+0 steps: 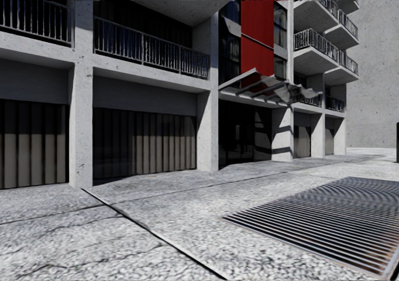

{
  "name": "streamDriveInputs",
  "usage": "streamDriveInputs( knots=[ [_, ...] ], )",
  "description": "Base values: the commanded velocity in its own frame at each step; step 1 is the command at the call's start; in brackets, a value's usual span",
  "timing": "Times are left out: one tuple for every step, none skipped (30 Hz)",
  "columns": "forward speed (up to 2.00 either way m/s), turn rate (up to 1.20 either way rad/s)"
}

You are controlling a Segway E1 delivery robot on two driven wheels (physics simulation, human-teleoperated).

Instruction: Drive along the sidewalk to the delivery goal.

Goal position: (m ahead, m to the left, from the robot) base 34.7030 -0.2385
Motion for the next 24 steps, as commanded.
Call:
streamDriveInputs(
  knots=[
    [2.0,-0.68],
    [2.0,-0.68],
    [2.0,-0.68],
    [2.0,-0.68],
    [2.0,-0.68],
    [2.0,-0.68],
    [2.0,-0.68],
    [2.0,-0.68],
    [2.0,-0.68],
    [2.0,-0.68],
    [2.0,-0.68],
    [2.0,-0.68],
    [2.0,-0.68],
    [2.0,-0.68],
    [2.0,-0.68],
    [2.0,-0.68],
    [2.0,-0.68],
    [2.0,-0.68],
    [2.0,-0.68],
    [2.0,-0.68],
    [2.0,-0.68],
    [2.0,-0.68],
    [2.0,-0.68],
    [2.0,-0.68]
  ],
)
